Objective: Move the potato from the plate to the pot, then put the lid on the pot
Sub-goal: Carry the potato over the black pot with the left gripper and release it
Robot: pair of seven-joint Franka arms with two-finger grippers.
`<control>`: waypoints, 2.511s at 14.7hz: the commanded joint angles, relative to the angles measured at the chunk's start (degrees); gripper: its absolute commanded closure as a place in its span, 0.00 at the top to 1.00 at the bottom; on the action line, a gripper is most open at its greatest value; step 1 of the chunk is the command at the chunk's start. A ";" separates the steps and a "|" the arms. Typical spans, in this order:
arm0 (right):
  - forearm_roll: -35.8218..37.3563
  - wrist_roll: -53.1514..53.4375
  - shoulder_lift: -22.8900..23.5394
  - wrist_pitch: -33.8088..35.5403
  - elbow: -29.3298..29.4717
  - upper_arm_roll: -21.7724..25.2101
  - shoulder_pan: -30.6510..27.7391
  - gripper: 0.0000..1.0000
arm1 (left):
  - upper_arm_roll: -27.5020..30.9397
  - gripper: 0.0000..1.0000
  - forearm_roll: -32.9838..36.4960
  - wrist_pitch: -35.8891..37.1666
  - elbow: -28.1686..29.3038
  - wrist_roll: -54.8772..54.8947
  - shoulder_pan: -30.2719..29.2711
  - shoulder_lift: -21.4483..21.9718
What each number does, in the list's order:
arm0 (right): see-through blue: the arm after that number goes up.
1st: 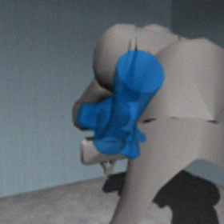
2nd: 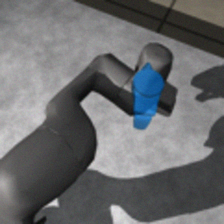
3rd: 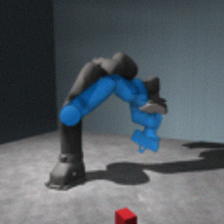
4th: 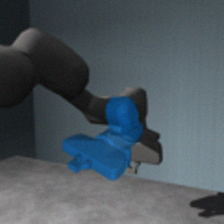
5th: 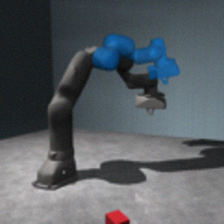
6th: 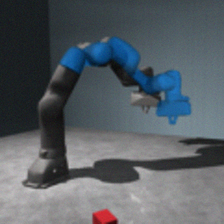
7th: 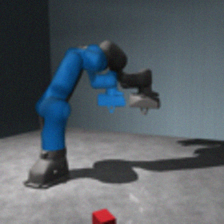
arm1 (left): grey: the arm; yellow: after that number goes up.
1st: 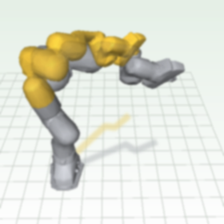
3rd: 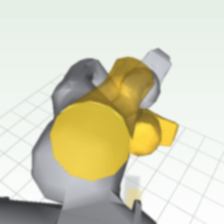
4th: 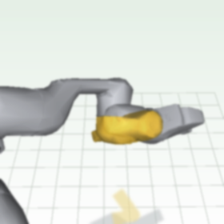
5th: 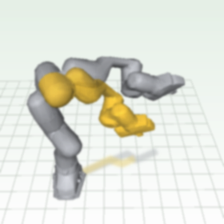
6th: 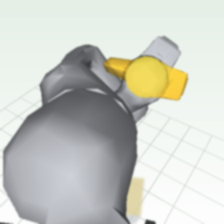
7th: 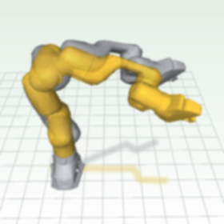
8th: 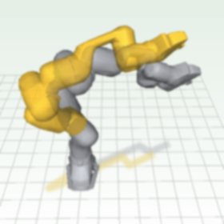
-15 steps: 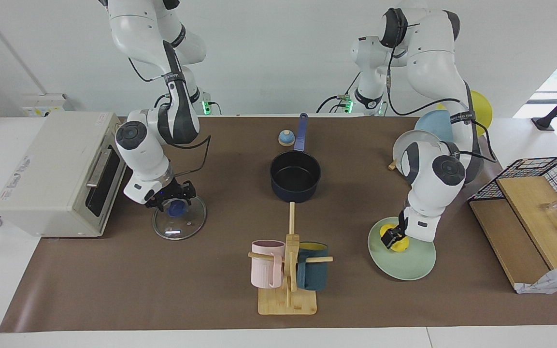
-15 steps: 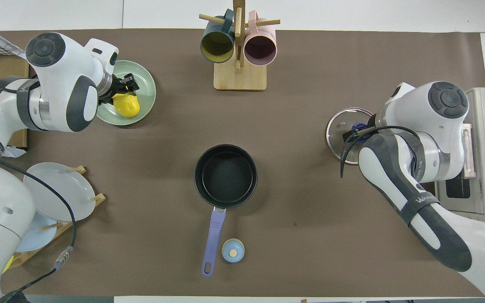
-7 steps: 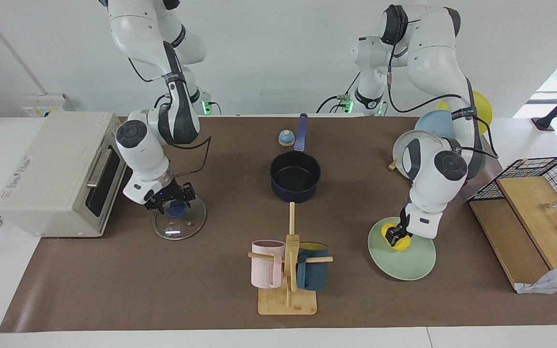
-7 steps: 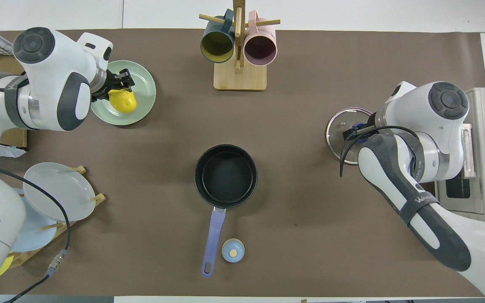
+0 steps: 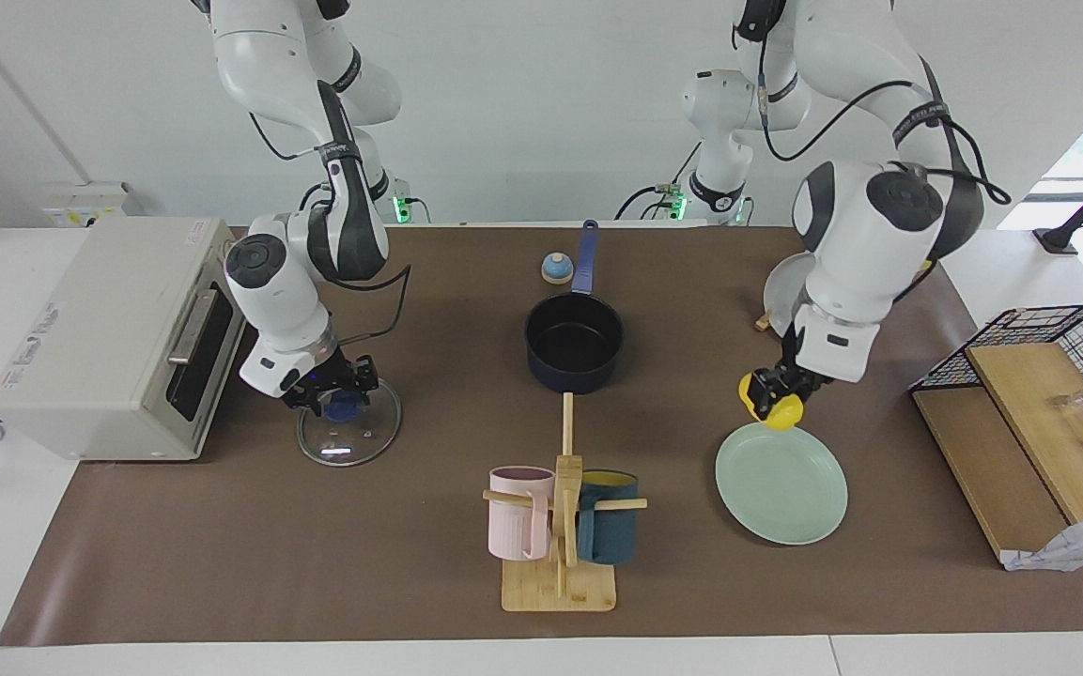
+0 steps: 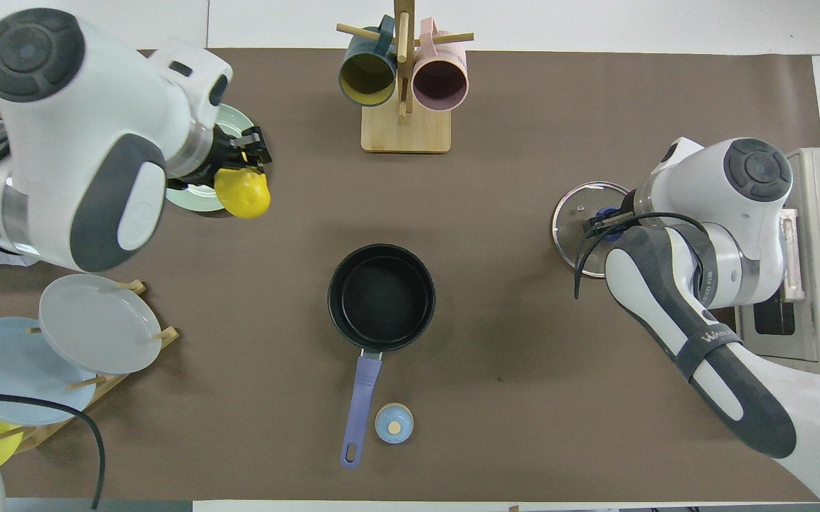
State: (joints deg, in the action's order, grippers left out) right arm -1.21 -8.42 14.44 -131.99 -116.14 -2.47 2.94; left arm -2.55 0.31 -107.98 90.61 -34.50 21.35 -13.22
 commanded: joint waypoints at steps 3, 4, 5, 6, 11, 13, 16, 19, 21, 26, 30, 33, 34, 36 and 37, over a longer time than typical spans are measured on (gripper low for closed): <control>-0.20 -0.37 0.41 -0.12 0.56 -0.26 -0.31 0.50 | 0.97 0.00 -0.40 -6.69 13.59 -2.23 10.62 6.10; -0.20 -0.37 0.41 0.41 1.18 -0.26 -0.22 0.45 | 0.97 0.00 -0.40 -10.29 17.19 -2.76 12.55 7.32; -0.20 -0.37 0.41 1.63 2.14 -0.26 -0.13 0.43 | 1.06 0.00 -0.40 -13.72 20.71 -2.85 14.31 7.95; -0.20 -0.37 0.32 3.21 3.28 -0.34 -0.13 0.41 | 1.06 0.00 -0.40 -16.45 23.09 -2.85 16.16 8.21; -0.20 -0.19 -1.08 10.60 8.38 -1.22 0.83 0.37 | 1.06 0.00 -0.40 -22.87 28.46 -2.24 19.59 7.07; -0.11 -0.19 -1.78 13.50 10.40 -1.22 1.97 0.20 | 1.06 0.00 -0.31 -27.44 31.02 -1.80 19.87 6.98; -0.11 -0.10 -1.79 17.98 13.92 -1.22 2.77 0.00 | 1.06 0.00 0.04 -27.90 31.55 -1.53 20.13 5.67; -0.11 -0.10 -1.79 21.68 16.30 -1.31 3.21 0.00 | 1.15 0.00 0.22 -29.83 32.35 -1.53 20.92 4.44; -0.11 -0.10 -2.48 22.47 16.30 -1.31 4.35 0.00 | 1.15 0.00 0.22 -30.01 32.35 -1.62 21.27 3.82; -0.73 0.68 -3.46 24.14 17.00 -1.31 4.79 0.00 | 1.23 0.00 0.30 -31.06 32.35 -1.53 21.71 2.85; -0.81 1.04 -3.28 26.08 18.06 -1.22 4.79 0.00 | 1.15 0.50 0.30 -30.98 32.35 -0.04 21.71 2.85; -0.81 2.00 -3.19 26.87 19.02 -1.31 4.88 0.00 | 1.15 0.76 0.30 -30.71 32.35 0.05 21.62 2.85; -0.81 2.01 -3.02 27.57 19.72 -1.31 4.79 0.00 | 1.15 0.77 0.30 -30.36 32.35 0.14 21.54 2.85; -0.81 2.01 -2.75 28.54 20.87 -1.31 4.79 0.00 | 1.15 0.80 0.30 -30.27 32.17 0.31 21.10 2.85; -0.81 2.01 -2.67 28.54 20.96 -1.31 4.79 0.00 | 1.23 0.88 0.30 -30.19 32.00 0.83 20.92 2.94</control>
State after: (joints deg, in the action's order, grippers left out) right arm -1.24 -7.31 11.65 -105.12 -96.90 -3.50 8.03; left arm -2.34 0.41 -137.88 122.00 -35.01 41.73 -10.73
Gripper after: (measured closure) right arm 0.339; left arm 0.203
